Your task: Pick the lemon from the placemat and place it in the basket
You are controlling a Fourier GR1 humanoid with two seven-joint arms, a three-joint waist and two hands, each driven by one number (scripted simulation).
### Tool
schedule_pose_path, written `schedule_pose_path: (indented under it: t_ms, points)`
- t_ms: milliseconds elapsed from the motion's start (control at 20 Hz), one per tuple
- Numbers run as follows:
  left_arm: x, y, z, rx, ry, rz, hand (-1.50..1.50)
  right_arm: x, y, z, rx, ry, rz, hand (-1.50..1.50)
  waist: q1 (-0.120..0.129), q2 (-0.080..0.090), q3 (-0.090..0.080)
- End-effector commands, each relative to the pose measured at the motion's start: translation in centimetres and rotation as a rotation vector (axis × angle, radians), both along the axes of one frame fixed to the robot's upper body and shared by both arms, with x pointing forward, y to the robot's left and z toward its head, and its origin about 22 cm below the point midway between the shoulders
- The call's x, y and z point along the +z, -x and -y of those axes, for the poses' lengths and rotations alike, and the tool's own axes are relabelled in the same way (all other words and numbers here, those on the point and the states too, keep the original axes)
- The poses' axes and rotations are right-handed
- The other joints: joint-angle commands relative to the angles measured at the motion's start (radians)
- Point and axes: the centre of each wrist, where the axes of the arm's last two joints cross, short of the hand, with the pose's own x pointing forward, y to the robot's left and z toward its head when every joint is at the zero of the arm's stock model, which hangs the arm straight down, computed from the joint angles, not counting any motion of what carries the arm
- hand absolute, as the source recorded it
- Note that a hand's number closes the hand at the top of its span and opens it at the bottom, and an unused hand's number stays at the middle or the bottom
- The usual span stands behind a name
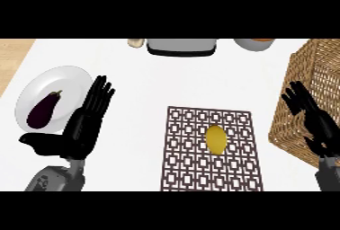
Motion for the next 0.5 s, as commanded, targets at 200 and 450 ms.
schedule_pose_path:
  t_ms: [200,450]
  points:
    - [1.4,-0.8,-5.1,-0.016,-0.33,0.079,0.0,1.6,-1.8,-4.2,0.036,0.116,0.121,1.5,-0.01,-0.038,0.008]
    - [2.2,-1.9,-4.7,-0.071,-0.359,0.024,0.0,0.7,-0.3,-16.8,0.312,0.123,0.43,-1.5,-0.005,-0.036,0.008]
